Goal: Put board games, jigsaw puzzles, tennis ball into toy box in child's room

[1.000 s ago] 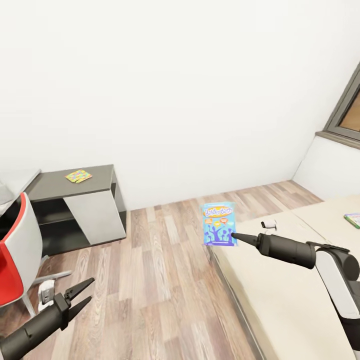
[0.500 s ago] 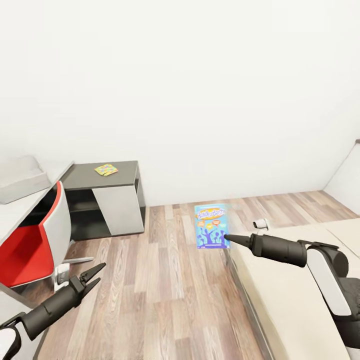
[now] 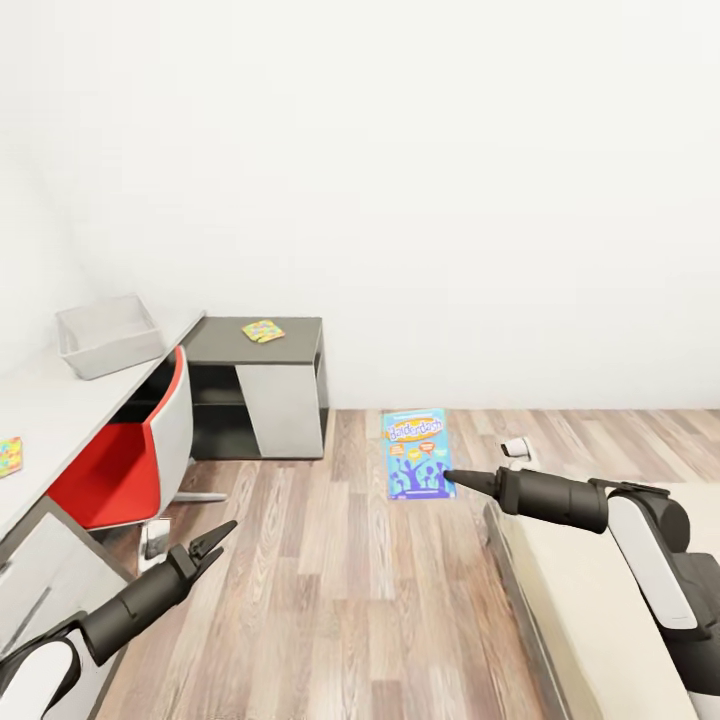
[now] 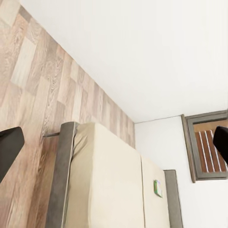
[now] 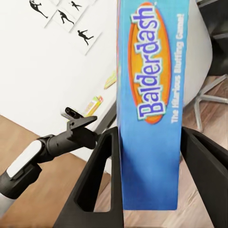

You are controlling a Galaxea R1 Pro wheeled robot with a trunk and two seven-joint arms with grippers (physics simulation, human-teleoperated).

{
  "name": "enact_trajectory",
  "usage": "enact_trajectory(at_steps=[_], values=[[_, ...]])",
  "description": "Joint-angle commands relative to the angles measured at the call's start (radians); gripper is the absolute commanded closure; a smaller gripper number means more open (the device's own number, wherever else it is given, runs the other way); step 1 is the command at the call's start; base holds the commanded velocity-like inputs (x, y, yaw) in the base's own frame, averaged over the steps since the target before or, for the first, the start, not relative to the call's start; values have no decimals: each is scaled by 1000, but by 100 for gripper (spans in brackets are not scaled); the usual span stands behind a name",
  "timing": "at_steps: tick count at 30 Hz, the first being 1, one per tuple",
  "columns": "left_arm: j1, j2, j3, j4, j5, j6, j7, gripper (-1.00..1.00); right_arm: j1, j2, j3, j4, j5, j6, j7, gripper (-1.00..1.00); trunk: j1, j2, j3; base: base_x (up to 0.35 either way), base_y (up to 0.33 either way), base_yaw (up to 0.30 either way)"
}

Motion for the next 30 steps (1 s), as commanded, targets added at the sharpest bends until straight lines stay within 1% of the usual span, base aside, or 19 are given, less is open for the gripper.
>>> enact_trajectory(at_steps=[1, 9, 14, 24, 28, 30], values=[[-1, 0, 1, 0, 2, 7, -1, -100, -1, 0, -1, -1, -3, 5, 6, 100, 1, -2, -2, 0, 0, 300], [-2, -7, -7, 0, -9, 11, -5, -100, -1, -2, -1, 0, -3, 5, 6, 100, 1, -2, -2, 28, 0, 300], [-1, -9, -12, 1, -16, 9, -3, -100, -1, -3, -3, 0, -3, 5, 6, 100, 1, -2, -2, 190, 0, 251], [2, -10, -20, 1, -20, 5, -2, -100, 1, -8, -12, -1, -3, 5, 6, 100, 1, -2, -2, 291, -22, 79], [-5, -9, -19, 0, -18, 8, -2, -100, 3, -12, -25, -1, -3, 5, 7, 100, 1, -2, -2, 322, -64, 20], [-25, -9, -18, -4, -15, 12, -3, -100, 3, -13, -38, -2, -4, 5, 7, 100, 1, -2, -2, 327, -74, 12]])
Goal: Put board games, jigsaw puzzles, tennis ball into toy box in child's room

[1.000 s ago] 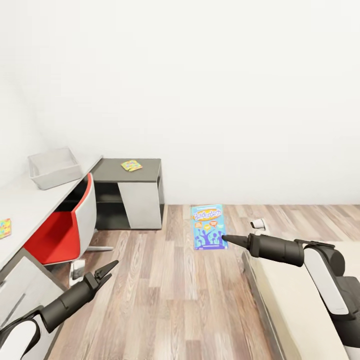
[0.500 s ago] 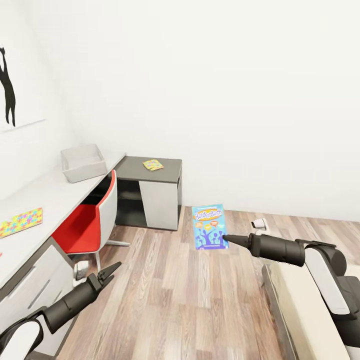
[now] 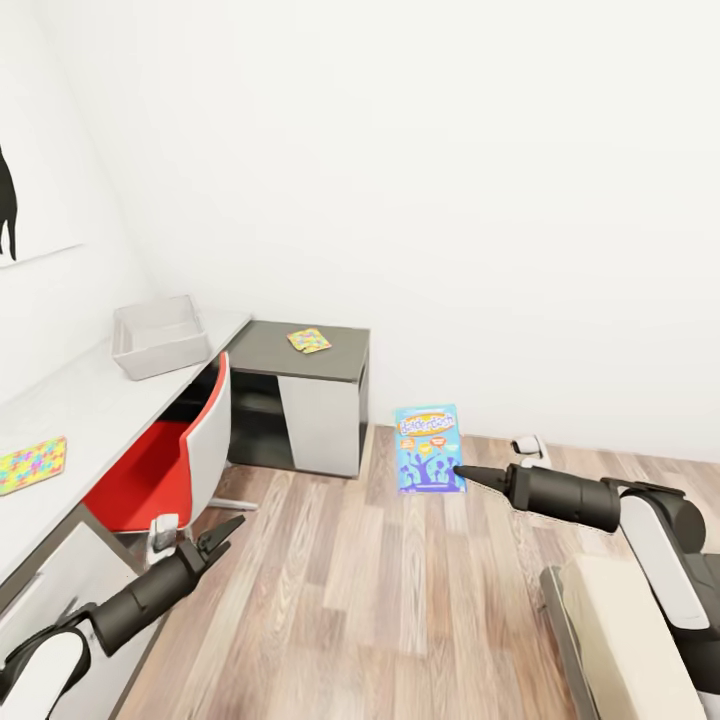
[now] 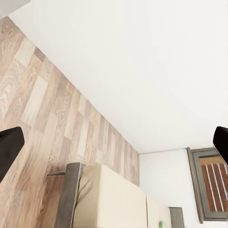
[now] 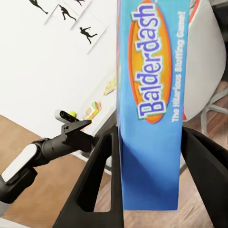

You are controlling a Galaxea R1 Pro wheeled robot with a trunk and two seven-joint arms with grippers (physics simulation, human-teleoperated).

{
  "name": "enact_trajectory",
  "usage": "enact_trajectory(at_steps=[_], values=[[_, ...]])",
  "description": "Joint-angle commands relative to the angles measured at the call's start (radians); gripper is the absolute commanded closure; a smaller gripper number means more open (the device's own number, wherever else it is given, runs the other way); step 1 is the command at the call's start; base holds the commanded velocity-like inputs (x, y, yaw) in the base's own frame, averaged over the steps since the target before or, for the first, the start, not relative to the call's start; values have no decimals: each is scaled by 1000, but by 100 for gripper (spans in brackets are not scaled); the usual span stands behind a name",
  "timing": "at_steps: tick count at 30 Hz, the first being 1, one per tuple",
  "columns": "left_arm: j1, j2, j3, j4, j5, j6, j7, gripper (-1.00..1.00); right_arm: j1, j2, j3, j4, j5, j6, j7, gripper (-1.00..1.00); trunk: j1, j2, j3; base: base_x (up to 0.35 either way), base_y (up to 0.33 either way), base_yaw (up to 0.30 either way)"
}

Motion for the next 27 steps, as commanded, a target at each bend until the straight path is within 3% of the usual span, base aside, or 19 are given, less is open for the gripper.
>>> enact_trajectory(at_steps=[1, 9, 14, 22, 27], values=[[-16, 0, 1, -2, 3, 9, -1, -100, -1, 0, -7, 0, -4, 6, 6, 100, 1, -2, -2, 328, -79, 9], [-106, 3, 9, -10, 11, 65, 2, -100, -1, 2, -30, 0, -5, 6, 6, 100, 1, -2, -2, 331, -90, 5], [-134, -20, -20, 18, -17, 37, -27, -100, -29, 28, -1, 16, -12, 6, 34, 100, 1, -2, -2, 0, 0, 0], [-179, -20, -65, 63, -61, 28, -72, -100, -35, 28, 44, 16, -12, 6, 80, 100, 1, -2, -2, 0, 0, 0], [-207, -20, -93, 78, -89, 28, -100, -100, -35, 28, 44, 16, -12, 6, 100, 100, 1, -2, -2, 0, 0, 0]])
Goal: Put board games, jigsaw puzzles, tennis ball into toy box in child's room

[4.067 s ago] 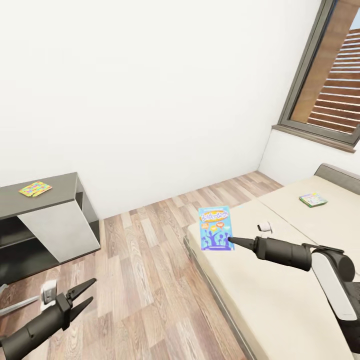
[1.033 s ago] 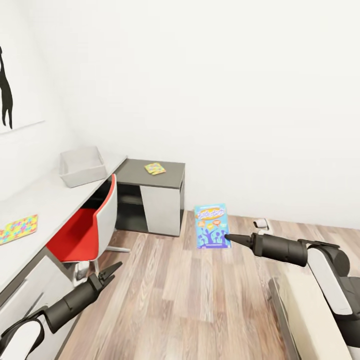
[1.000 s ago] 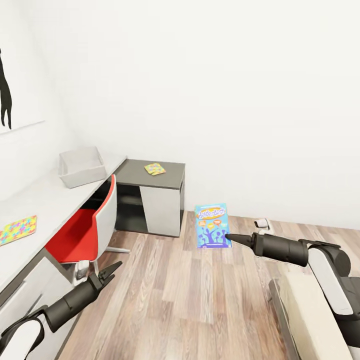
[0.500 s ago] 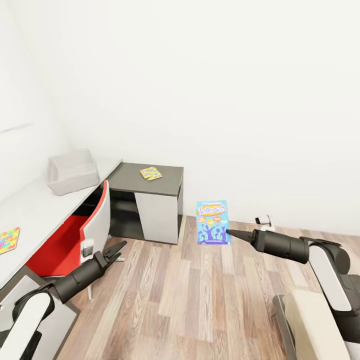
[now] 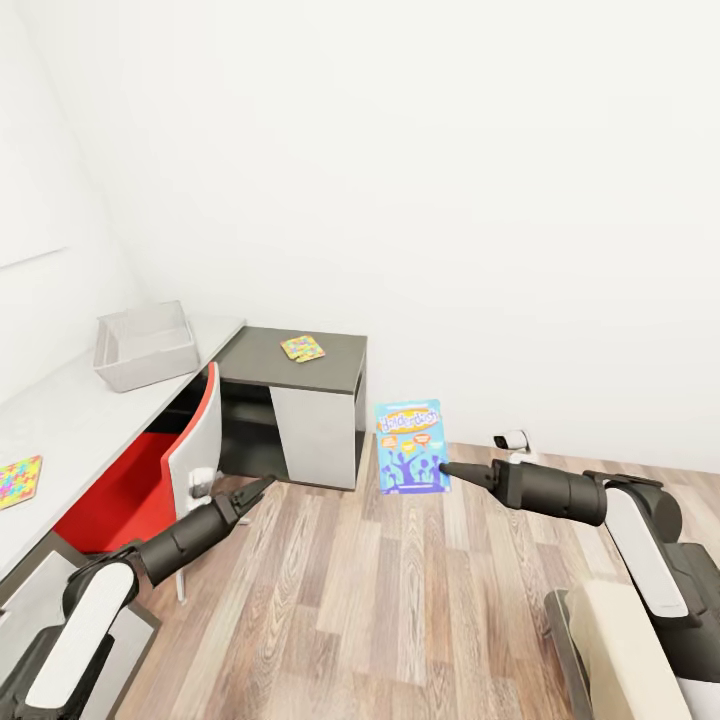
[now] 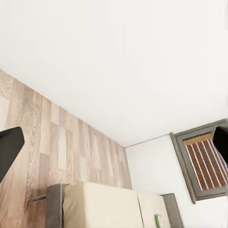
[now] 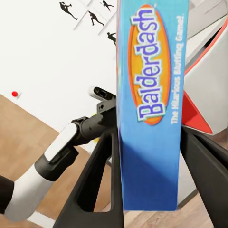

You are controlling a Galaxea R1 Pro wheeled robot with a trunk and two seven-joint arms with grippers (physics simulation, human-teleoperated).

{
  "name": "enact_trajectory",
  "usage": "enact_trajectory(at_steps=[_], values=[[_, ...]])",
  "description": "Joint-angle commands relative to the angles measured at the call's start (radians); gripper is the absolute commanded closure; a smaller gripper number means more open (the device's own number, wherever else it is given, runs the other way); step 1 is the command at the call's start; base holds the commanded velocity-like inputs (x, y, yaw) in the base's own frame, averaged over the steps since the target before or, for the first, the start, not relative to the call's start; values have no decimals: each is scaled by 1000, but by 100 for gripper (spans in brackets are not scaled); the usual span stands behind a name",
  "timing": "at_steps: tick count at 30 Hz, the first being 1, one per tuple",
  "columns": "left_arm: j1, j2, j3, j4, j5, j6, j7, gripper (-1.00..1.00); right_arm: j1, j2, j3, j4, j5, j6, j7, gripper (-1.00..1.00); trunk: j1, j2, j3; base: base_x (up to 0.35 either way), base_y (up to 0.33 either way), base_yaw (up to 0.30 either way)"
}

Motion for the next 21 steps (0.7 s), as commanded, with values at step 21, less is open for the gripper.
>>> enact_trajectory(at_steps=[21], values=[[-81, 0, -57, 0, -7, 7, -117, -100, -1, 0, 0, 0, 2, 2, 5, 100, 1, -2, -2, 0, 0, 0]])
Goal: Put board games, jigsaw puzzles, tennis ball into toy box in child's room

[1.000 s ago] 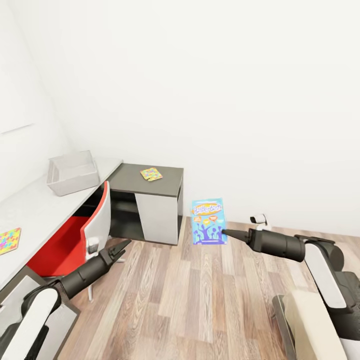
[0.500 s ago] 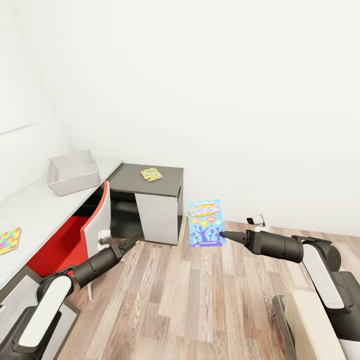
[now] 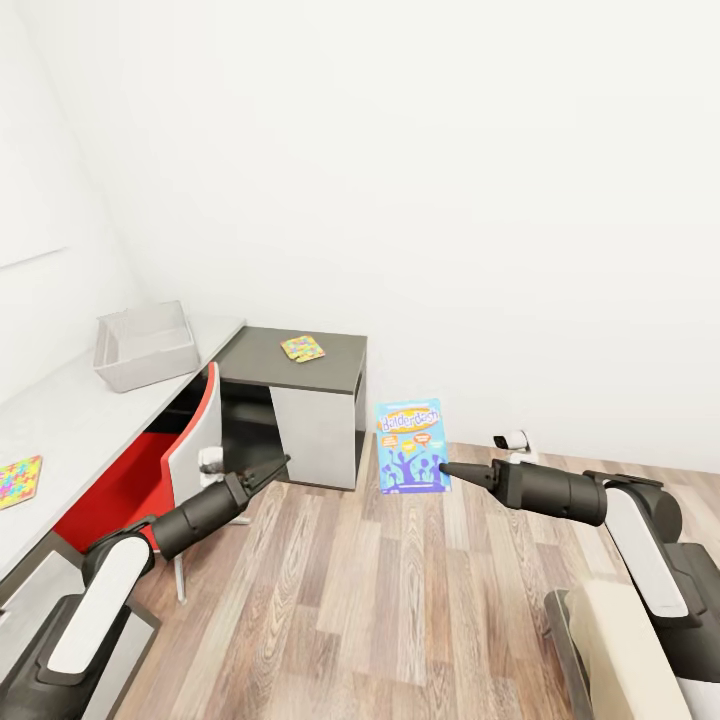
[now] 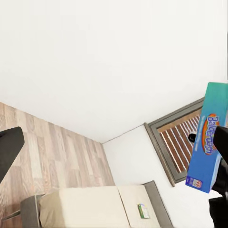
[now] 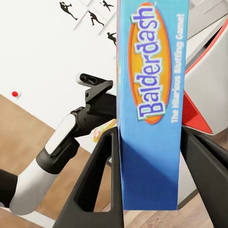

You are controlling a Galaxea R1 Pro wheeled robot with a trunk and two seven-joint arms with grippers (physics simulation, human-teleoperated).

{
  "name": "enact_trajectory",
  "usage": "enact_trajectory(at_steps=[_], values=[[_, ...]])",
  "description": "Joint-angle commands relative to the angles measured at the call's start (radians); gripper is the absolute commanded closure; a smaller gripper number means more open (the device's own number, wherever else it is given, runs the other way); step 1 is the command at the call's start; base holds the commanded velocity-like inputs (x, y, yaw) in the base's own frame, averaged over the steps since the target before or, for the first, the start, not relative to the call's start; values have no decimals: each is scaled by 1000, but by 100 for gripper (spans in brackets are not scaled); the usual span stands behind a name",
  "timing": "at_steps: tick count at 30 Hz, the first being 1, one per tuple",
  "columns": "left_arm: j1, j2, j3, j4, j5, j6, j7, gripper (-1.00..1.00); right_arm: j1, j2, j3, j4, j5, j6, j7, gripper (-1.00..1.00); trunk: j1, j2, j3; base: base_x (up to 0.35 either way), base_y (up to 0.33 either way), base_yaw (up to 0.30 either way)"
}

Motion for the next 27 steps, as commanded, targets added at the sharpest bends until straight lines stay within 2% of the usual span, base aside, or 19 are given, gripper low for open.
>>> enact_trajectory(at_steps=[1, 3, 7, 13, 20, 24, 25, 27], values=[[-1, 1, 0, 0, 6, 5, 1, -100, -1, 0, 0, 0, 3, 2, 5, 100, 1, -2, -2, 0, 0, 0], [-1, 1, 0, 0, 6, 5, 1, -100, -1, 0, 0, 0, 3, 2, 5, 100, 1, -2, -2, 0, 0, 0], [22, 23, 22, -23, 28, 20, 23, -100, 3, 6, -23, -1, 1, 2, -18, 100, 1, -2, -2, 0, 0, 0], [55, 22, 56, -56, 62, 39, 57, -100, 5, 23, -57, -1, -4, 2, -52, 100, 1, -2, -2, 0, 0, 0], [71, 22, 95, -85, 101, 41, 96, -100, 6, 28, -67, -1, -6, 2, -77, 100, 1, -2, -2, 0, 0, 0], [67, 20, 92, -82, 123, 40, 119, -100, 6, 29, -69, -1, -6, 2, -79, 100, 1, -2, -2, 0, 0, 0], [64, 16, 90, -80, 261, 40, 177, -100, 6, 30, -70, -1, -6, 2, -80, 100, 1, -2, -2, 0, 0, 0], [58, 6, 87, -77, 262, 41, 181, -100, 6, 30, -70, -1, -7, 2, -80, 100, 1, -2, -2, 0, 0, 0]])
